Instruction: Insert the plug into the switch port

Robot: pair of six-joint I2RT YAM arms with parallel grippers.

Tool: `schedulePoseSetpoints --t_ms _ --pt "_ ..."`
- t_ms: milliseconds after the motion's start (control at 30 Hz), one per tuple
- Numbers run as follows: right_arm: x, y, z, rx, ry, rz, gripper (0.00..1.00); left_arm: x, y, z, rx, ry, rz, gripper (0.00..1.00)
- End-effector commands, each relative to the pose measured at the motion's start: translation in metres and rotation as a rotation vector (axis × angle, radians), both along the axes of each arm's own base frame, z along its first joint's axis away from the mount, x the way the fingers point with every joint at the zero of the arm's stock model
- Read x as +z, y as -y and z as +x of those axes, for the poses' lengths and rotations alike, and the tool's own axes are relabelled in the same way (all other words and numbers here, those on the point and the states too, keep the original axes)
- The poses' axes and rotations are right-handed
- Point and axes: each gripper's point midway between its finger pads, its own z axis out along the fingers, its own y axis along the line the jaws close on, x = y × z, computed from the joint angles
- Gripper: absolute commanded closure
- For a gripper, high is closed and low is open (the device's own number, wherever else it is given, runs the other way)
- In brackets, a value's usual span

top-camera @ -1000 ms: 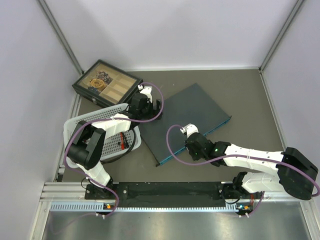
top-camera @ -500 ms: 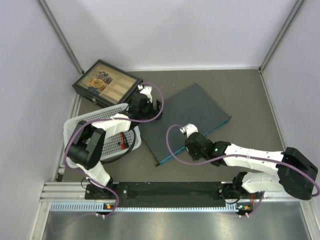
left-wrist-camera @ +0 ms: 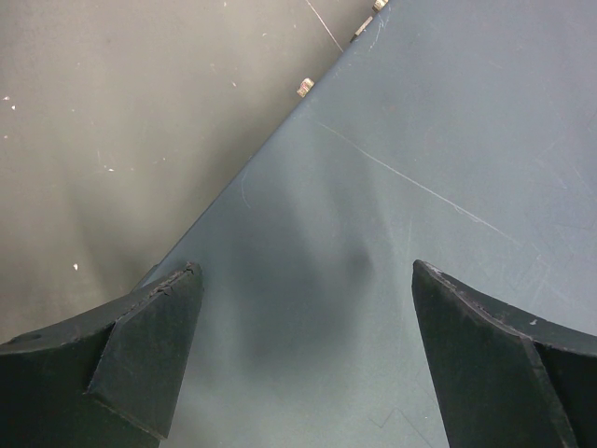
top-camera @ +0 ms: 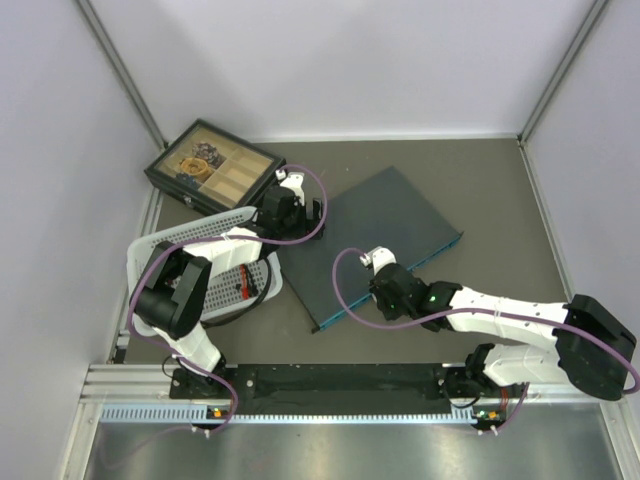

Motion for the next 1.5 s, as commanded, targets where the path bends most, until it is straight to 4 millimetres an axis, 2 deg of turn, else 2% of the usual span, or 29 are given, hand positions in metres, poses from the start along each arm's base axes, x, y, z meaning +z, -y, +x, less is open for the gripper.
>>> schedulePoseSetpoints --t_ms 0,933,1267,1467 --pt "0.046 -0.036 0.018 0.013 0.076 0.173 1.00 0.014 0.004 0.004 -0.011 0.021 -0.018 0.03" --pt "0.053 -0.041 0.011 0.043 0.073 0.196 1.00 0.014 0.004 0.004 -0.008 0.019 -0.014 0.03" --pt "0.047 -0.043 0.009 0.056 0.068 0.201 1.00 0.012 0.003 0.004 -0.006 0.015 -0.011 0.03" --pt "0.049 -0.050 0.011 0.070 0.090 0.240 1.00 0.013 0.003 0.003 -0.009 0.017 -0.015 0.03"
